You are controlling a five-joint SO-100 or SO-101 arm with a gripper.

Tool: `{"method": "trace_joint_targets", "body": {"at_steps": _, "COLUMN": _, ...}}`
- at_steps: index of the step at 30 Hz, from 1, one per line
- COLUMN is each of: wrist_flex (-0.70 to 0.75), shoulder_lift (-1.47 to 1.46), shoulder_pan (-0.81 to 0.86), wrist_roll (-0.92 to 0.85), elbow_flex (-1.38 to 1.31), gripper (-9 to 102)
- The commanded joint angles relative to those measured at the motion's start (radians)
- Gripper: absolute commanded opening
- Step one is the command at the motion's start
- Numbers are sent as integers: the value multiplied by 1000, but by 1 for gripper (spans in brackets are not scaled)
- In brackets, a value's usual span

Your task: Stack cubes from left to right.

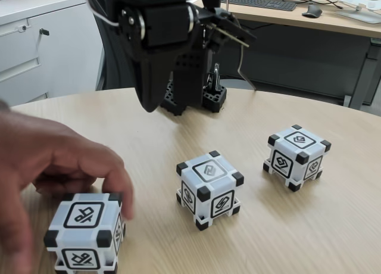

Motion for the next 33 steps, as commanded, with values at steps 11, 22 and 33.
{"method": "trace_joint_targets", "body": {"at_steps": 11, "wrist_flex": 8, "shoulder_lift": 51, "shoulder_pan": 6, "wrist_roll": 0, "elbow_flex": -41, "gripper": 0}}
{"method": "trace_joint_targets", "body": {"at_steps": 22, "wrist_flex": 8, "shoulder_lift": 49, "shoulder_pan": 6, "wrist_roll": 8, "elbow_flex": -40, "gripper": 0}}
{"method": "trace_joint_targets", "body": {"at_steps": 33, "wrist_flex": 6, "shoulder_lift": 49, "shoulder_pan": 6, "wrist_roll": 31, "elbow_flex": -28, "gripper": 0}}
